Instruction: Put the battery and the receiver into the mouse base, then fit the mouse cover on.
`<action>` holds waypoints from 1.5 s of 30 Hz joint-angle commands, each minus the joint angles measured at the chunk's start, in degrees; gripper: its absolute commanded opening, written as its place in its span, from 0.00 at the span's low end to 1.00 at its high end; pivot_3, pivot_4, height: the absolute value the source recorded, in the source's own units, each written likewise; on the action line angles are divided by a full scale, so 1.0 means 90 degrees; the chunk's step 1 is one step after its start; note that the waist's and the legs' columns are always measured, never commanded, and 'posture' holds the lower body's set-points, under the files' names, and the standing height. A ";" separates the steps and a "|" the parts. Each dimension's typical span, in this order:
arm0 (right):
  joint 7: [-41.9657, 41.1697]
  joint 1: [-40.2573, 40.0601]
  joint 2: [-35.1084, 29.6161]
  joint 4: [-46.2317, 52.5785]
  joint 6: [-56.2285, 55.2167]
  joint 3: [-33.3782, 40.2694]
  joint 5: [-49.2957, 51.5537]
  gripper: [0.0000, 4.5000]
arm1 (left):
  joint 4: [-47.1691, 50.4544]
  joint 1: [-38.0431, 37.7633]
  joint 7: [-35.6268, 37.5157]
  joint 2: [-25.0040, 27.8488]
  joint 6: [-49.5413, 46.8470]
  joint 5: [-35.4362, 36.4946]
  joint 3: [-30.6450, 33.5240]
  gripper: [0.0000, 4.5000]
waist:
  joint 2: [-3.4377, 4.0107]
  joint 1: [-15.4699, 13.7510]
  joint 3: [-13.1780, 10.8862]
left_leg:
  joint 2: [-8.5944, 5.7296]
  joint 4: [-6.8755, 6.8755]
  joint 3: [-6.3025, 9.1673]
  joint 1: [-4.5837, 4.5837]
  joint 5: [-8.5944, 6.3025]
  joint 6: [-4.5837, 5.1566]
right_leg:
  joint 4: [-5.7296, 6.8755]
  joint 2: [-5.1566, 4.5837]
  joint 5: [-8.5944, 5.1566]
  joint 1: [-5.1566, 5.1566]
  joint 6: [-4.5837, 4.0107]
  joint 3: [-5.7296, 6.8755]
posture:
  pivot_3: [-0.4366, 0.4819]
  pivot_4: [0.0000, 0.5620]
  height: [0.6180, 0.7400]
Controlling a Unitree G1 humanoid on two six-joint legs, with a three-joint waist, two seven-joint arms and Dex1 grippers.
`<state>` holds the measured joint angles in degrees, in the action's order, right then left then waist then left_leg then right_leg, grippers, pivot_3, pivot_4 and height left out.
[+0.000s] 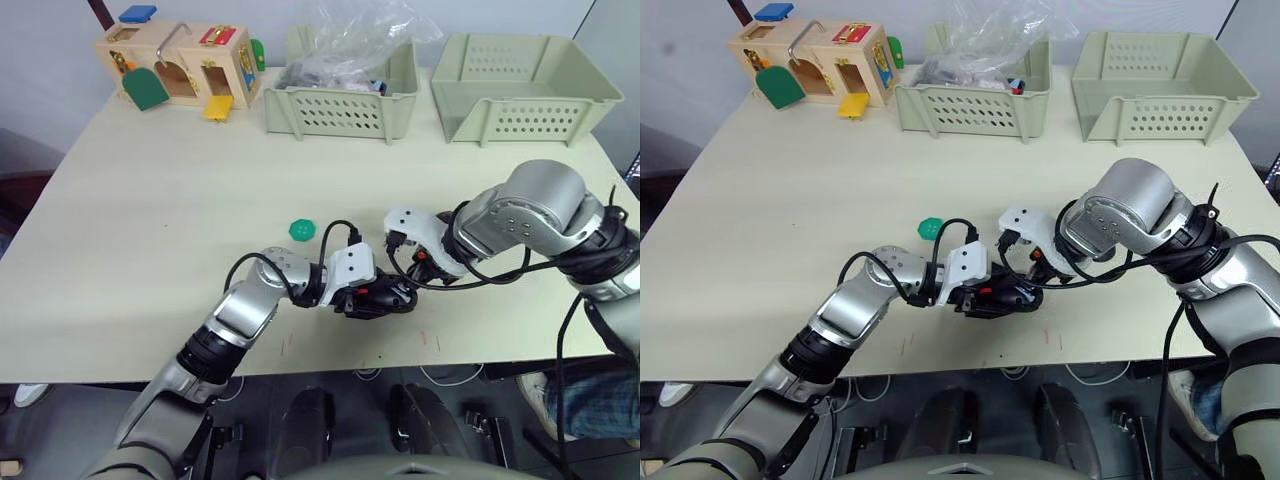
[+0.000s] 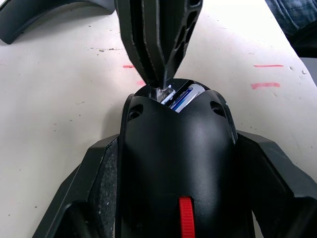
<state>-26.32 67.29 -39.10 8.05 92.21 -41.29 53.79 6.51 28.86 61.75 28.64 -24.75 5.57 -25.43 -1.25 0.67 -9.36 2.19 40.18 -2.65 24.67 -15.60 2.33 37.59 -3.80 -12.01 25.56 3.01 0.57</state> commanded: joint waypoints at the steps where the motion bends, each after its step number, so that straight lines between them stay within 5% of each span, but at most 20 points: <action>1: -0.0247 0.0044 0.0072 0.0104 0.0032 -0.0094 0.0334 0.00 | 0.0291 -0.0005 -0.0048 -0.0047 0.0019 -0.0025 -0.0046 0.64 | 0.0000 -0.0002 0.0000 | 0.0000 0.0000 0.0000 0.0000 0.0000 0.0000 | 0.0000 0.0000 0.0000 0.0000 0.0000 0.0000 | 0.48 0.27 1.00; 11: -0.0121 -0.0058 0.0244 0.0003 0.0032 -0.0085 0.0301 0.00 | 0.0297 -0.0009 -0.0076 -0.0060 0.0003 -0.0027 -0.0054 0.64 | 0.0000 0.0005 0.0002 | 0.0000 0.0000 -0.0001 -0.0002 0.0000 0.0000 | 0.0000 0.0000 0.0000 -0.0001 0.0000 -0.0001 | 0.48 0.27 1.00; 18: -0.0122 -0.0140 0.0067 0.0070 0.0032 0.0372 0.0309 0.56 | 0.0324 -0.0041 -0.0083 -0.0053 -0.0034 -0.0017 -0.0045 0.64 | 0.0001 -0.0005 0.0003 | 0.0000 0.0000 -0.0001 0.0000 0.0000 0.0000 | -0.0001 0.0000 0.0000 -0.0001 0.0000 0.0000 | 0.48 0.27 1.00; 25: -0.0393 -0.0404 -0.0778 0.1029 0.0032 0.1277 0.0687 0.56 | 0.0324 -0.0047 -0.0076 -0.0047 -0.0024 -0.0004 -0.0023 0.64 | 0.0004 -0.0029 0.0001 | -0.0001 0.0000 0.0002 0.0004 0.0000 0.0000 | -0.0003 -0.0003 0.0000 0.0000 0.0000 0.0002 | 0.48 0.27 1.00; 30: -0.0567 -0.1478 -0.1307 0.2099 -0.0655 0.2286 0.0352 0.56 | 0.0314 -0.0049 -0.0071 -0.0025 -0.0024 0.0000 -0.0009 0.64 | 0.0003 -0.0036 0.0001 | -0.0001 0.0000 0.0005 0.0005 0.0000 0.0000 | -0.0005 -0.0003 0.0000 -0.0001 0.0001 0.0003 | 0.48 0.27 1.00; 33: -0.0707 -0.2913 -0.1433 0.2759 -0.2182 0.3299 -0.0107 0.56 | 0.0331 -0.0057 -0.0076 -0.0005 -0.0031 0.0001 -0.0001 0.64 | 0.0001 -0.0049 0.0002 | 0.0000 0.0001 0.0005 0.0001 0.0000 0.0000 | -0.0003 0.0000 0.0000 -0.0003 0.0001 0.0002 | 0.48 0.27 1.00; 42: -0.0865 -0.5686 -0.0435 0.2925 -0.4762 0.4049 -0.1199 0.56 | 0.0363 -0.0067 -0.0088 0.0016 -0.0075 0.0007 0.0003 0.64 | -0.0003 -0.0062 0.0005 | -0.0001 0.0003 0.0000 -0.0004 0.0000 0.0000 | 0.0000 0.0007 -0.0001 -0.0005 0.0003 -0.0006 | 0.48 0.27 1.00; 45: -0.1029 -0.5948 -0.0259 0.2676 -0.5409 0.3872 -0.1795 0.38 | 0.0353 -0.0059 -0.0067 0.0032 -0.0064 0.0007 0.0002 0.64 | -0.0001 -0.0063 0.0004 | -0.0001 0.0004 -0.0003 -0.0005 0.0000 0.0000 | 0.0000 0.0007 -0.0001 -0.0005 0.0003 -0.0008 | 0.48 0.27 1.00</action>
<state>-34.77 13.82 -41.99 32.04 47.18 -6.81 39.80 7.88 28.00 61.05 28.81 -25.65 5.63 -25.45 -1.26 0.11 -9.33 2.19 40.22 -2.68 24.62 -15.60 2.33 37.59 -3.73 -12.02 25.52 3.04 0.49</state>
